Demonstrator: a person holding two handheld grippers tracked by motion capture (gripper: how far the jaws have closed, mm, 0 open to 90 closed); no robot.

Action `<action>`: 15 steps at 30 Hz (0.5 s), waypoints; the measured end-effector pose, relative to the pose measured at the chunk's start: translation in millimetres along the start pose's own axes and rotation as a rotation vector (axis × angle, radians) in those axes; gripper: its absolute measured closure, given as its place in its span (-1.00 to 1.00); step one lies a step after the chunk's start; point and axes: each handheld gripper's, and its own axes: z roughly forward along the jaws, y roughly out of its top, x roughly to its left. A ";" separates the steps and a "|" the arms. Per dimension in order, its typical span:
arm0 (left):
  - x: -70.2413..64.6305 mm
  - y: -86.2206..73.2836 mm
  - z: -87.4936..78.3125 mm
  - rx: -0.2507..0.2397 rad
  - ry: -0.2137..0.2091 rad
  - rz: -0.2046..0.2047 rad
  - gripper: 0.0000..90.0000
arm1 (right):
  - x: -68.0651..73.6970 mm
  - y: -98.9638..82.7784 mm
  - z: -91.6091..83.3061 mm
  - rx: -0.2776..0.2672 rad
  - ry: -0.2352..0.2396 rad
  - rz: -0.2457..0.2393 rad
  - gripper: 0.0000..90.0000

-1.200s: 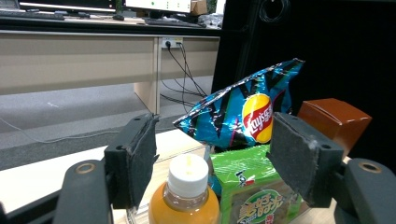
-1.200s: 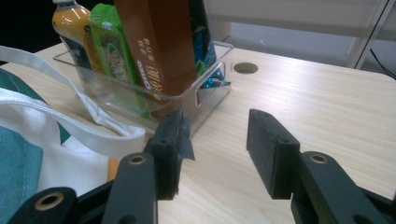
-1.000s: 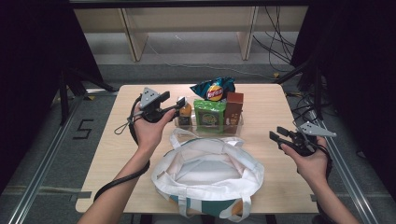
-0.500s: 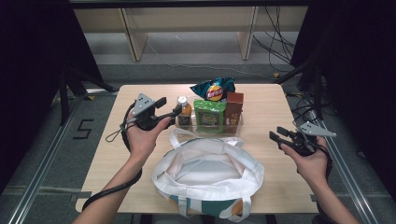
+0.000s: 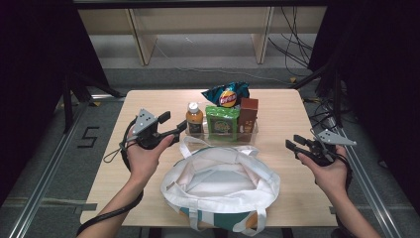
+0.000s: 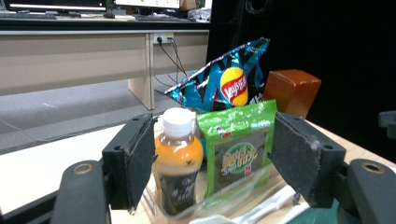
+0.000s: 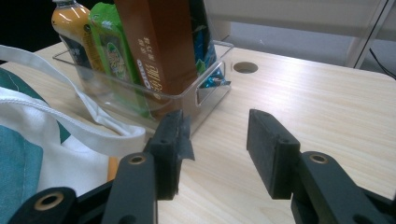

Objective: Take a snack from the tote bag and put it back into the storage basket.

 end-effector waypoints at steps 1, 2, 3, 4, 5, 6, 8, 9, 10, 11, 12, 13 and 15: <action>-0.4 -1.3 -1.1 -0.001 -0.001 -0.003 -0.32 | -0.1 -0.2 -0.3 0.004 0.003 -0.007 0.27; -0.8 -3.0 -3.0 0.000 -0.001 -0.004 -0.32 | 0.6 0.0 0.2 -0.002 0.000 0.002 0.26; -1.0 -3.9 -4.8 0.001 0.000 -0.002 -0.32 | 0.4 0.0 0.0 -0.001 0.000 0.001 0.26; -1.0 -4.8 -6.3 -0.003 0.001 -0.001 -0.32 | -0.4 -0.1 -0.4 0.004 0.001 -0.011 0.26; -0.5 -5.4 -7.4 -0.009 -0.001 0.002 -0.32 | 0.2 0.1 -0.2 -0.001 -0.003 -0.001 0.26; -0.4 -5.9 -8.7 -0.007 0.000 0.003 -0.32 | 0.3 0.1 -0.3 -0.001 -0.003 -0.001 0.26; -0.8 -7.7 -12.2 -0.006 0.007 -0.001 -0.32 | 1.0 0.2 -1.2 0.005 -0.010 0.001 0.26; -0.6 -8.5 -13.6 -0.006 0.008 0.002 -0.32 | 1.0 0.0 0.0 -0.002 -0.001 0.002 0.26; -0.9 -10.2 -15.4 -0.006 0.008 -0.008 -0.32 | 1.1 0.2 -1.4 0.013 -0.006 -0.001 0.26; -0.5 -11.1 -16.4 -0.005 0.007 -0.004 -0.32 | 1.7 0.0 -0.5 0.000 -0.010 0.005 0.26; -0.8 -12.6 -18.0 -0.003 0.006 -0.010 -0.32 | 2.1 -0.1 -0.1 -0.005 -0.014 0.008 0.26; -0.6 -14.6 -20.2 -0.003 0.003 -0.007 -0.32 | 0.8 0.1 -0.1 0.001 -0.002 -0.007 0.27; -1.2 -18.5 -23.7 -0.009 0.004 -0.011 -0.32 | 0.4 0.2 -0.3 0.002 -0.003 -0.013 0.26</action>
